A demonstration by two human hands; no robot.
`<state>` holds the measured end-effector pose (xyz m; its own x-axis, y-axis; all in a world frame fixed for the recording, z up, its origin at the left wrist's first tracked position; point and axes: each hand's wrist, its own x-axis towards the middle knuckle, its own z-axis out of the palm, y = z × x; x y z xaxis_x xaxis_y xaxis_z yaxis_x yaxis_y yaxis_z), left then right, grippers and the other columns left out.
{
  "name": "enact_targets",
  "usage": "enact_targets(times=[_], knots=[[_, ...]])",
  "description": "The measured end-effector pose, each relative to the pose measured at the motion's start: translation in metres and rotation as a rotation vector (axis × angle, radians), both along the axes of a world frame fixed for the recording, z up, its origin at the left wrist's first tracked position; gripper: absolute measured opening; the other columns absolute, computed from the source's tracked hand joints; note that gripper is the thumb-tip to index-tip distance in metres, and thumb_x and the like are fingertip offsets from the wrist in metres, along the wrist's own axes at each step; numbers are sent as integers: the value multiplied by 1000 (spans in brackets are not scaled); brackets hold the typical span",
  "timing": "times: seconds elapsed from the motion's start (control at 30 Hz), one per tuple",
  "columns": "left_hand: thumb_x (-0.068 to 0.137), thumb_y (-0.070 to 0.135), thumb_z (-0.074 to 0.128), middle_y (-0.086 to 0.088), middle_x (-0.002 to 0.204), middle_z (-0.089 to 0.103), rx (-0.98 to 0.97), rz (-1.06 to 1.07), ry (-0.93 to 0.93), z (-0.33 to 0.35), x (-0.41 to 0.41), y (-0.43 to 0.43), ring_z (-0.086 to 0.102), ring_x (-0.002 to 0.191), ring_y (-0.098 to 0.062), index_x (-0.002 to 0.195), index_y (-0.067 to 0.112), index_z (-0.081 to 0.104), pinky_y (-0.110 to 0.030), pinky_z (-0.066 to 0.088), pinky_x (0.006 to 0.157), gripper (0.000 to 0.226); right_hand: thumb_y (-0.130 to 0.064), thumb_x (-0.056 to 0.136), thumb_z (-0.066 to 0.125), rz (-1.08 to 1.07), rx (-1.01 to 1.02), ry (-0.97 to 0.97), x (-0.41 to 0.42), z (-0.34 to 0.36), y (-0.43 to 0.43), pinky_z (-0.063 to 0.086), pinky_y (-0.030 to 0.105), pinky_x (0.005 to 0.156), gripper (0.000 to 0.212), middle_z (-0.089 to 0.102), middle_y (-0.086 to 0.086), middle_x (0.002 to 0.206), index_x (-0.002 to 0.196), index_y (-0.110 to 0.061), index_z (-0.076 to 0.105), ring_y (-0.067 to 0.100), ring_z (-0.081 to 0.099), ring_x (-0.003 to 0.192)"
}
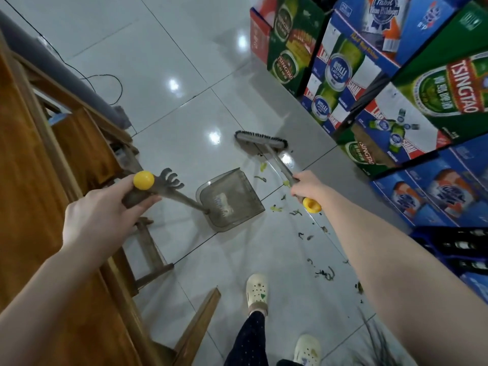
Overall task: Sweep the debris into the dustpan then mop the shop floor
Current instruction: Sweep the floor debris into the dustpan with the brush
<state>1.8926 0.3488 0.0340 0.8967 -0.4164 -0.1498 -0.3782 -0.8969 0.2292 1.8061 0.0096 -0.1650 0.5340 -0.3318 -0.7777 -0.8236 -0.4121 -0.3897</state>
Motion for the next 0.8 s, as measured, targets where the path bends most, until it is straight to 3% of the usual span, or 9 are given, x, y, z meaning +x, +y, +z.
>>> enact_targets(times=[0.07,0.2,0.33,0.47,0.67,0.8], knots=[[77,57,44,8,55,53,-11,-5,4,-1,-1,2,52,51,-16,101,28,61,-31,45,49,41,4,78,60,2,-15,24,-11,-2,0,52,34,67,29,59,15,92,107,3,59,28,58,74],[79,58,45,7,55,54,1,-15,3,-2,-9,3,52,50,-16,101,31,61,-29,44,48,39,8,80,56,2,-36,77,-45,-3,2,51,33,62,36,61,15,90,115,2,60,22,56,65],[78,60,44,6,52,53,3,-15,11,0,-29,6,51,49,-16,102,34,61,-28,42,46,39,6,81,52,11,-61,129,-86,1,-2,52,37,69,48,63,19,111,129,-3,53,24,58,74],[81,54,50,9,52,52,-2,-32,-7,4,-57,12,49,46,-12,100,32,60,-24,38,45,31,5,82,51,0,-67,147,-132,9,-2,52,34,71,51,59,12,98,132,-5,51,25,61,81],[79,55,47,9,56,51,1,-65,-22,10,-100,20,51,47,-13,102,24,59,-24,42,45,41,3,78,49,3,-94,190,-219,17,7,57,36,74,37,64,13,95,112,-6,60,27,64,82],[79,58,47,5,57,53,2,-68,-30,13,-121,23,53,47,-17,101,26,58,-30,48,46,40,-1,78,49,-4,-103,231,-271,24,18,57,37,74,50,61,9,98,127,-12,50,23,64,83]])
